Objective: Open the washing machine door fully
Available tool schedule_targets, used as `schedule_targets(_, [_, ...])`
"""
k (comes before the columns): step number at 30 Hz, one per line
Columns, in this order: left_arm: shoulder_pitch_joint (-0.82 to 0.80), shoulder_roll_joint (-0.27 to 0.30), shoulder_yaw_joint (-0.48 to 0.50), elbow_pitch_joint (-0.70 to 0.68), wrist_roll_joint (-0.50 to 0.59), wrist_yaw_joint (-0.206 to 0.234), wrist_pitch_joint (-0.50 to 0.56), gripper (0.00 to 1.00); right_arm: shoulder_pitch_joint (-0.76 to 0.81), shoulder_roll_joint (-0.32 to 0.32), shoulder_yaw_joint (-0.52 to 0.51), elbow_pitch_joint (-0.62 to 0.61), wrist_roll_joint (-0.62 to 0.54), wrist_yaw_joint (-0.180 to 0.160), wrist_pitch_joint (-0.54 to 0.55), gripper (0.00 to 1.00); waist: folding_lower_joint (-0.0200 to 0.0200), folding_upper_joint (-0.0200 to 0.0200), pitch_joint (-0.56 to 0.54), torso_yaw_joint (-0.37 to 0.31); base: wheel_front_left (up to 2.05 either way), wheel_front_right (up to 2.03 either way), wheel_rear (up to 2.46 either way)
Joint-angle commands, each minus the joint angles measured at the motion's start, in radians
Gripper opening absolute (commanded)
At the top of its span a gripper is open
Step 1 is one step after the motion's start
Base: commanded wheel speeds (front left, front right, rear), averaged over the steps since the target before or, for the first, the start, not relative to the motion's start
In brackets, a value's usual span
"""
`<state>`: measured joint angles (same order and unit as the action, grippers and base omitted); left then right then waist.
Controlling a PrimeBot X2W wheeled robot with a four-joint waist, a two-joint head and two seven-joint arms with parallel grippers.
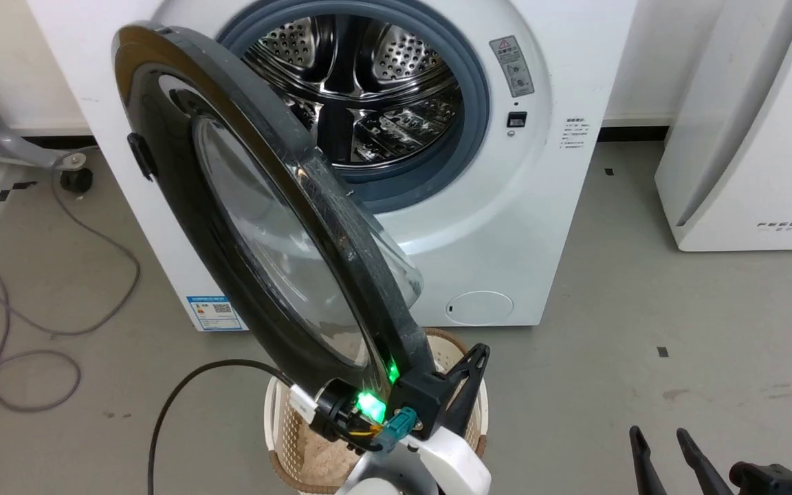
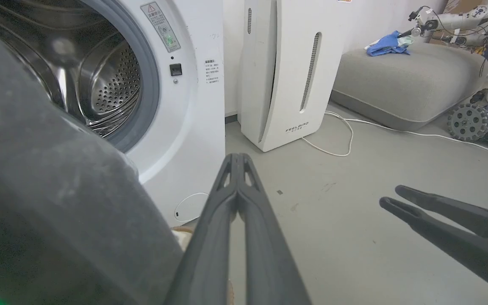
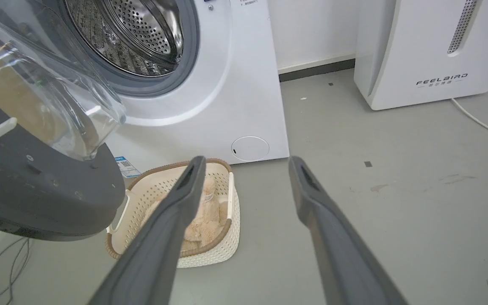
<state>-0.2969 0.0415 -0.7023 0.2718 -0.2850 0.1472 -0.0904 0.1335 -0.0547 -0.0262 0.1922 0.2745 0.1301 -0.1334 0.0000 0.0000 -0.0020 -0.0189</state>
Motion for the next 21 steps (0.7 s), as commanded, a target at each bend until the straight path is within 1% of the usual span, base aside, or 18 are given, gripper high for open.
schedule_targets(1, [-0.014,0.009,0.007,0.012,-0.004,0.011,-0.008,0.0,-0.017,0.005,0.002,0.006,0.008,0.001,-0.001,1.0,0.0,0.0,0.002,0.005,0.0,0.0,0.0])
schedule_targets(6, [0.005,0.027,0.013,0.0,-0.005,0.025,-0.016,0.0,-0.02,0.005,0.001,0.012,0.012,0.001,-0.004,1.0,0.0,0.0,0.008,0.014,0.0,0.0,0.0])
schedule_targets(9, [0.036,0.05,0.021,-0.033,-0.007,0.041,-0.017,0.0,-0.022,0.005,0.001,0.017,0.015,0.001,-0.003,1.0,0.0,0.0,0.009,0.022,0.0,0.0,0.0])
schedule_targets(15, [0.12,0.106,0.034,-0.146,-0.006,0.083,-0.014,0.0,-0.02,0.005,0.007,0.029,0.019,0.001,-0.003,1.0,0.0,0.0,0.005,0.036,0.0,0.0,0.0])
schedule_targets(21, [0.21,0.154,0.028,-0.274,0.003,0.124,0.013,0.0,-0.015,0.005,0.004,0.037,0.021,0.001,-0.005,1.0,0.0,0.0,0.0,0.065,0.0,0.0,0.0])
